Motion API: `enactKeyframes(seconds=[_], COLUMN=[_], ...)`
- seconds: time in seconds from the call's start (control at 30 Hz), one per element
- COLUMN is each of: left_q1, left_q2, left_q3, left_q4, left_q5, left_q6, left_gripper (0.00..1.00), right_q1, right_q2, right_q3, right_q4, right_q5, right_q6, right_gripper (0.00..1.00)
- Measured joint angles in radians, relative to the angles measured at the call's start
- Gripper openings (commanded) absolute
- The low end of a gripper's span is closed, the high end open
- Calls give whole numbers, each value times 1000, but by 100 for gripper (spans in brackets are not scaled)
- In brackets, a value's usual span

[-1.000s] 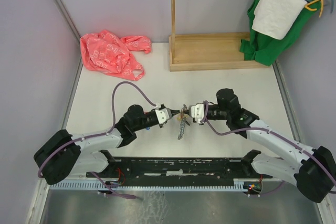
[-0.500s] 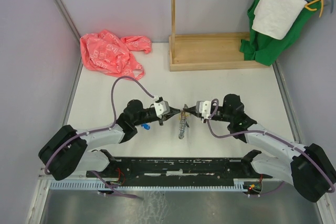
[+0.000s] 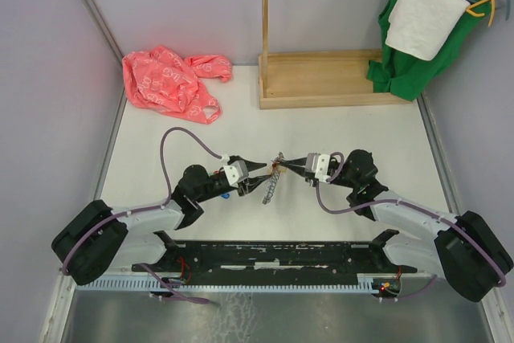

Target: Put the keys on the keyring

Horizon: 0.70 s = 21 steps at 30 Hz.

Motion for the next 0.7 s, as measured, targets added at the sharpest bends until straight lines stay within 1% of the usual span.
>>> enactKeyframes(seconds=[0.23,0.4,0.6,0.7], left_q1=[0,0,0,0], left_q2=[-44,-42,32,73], left_q3=[-29,-35,-31,-14], left_q4=[42,47,74,75], left_q5=[-34,-24,21,41], left_q6=[3,8,8,9], left_gripper=[46,46,45,43], right_q1=[-8,-9,-10,-10], right_q2=[18,66,122,134], right_q3=[-21,-50,-63,-63], right_q4=[6,28,60,66], right_q5=[-4,-10,-21,-32], right_q6=[-9,-10,-2,-2], right_gripper=[1,1,1,1])
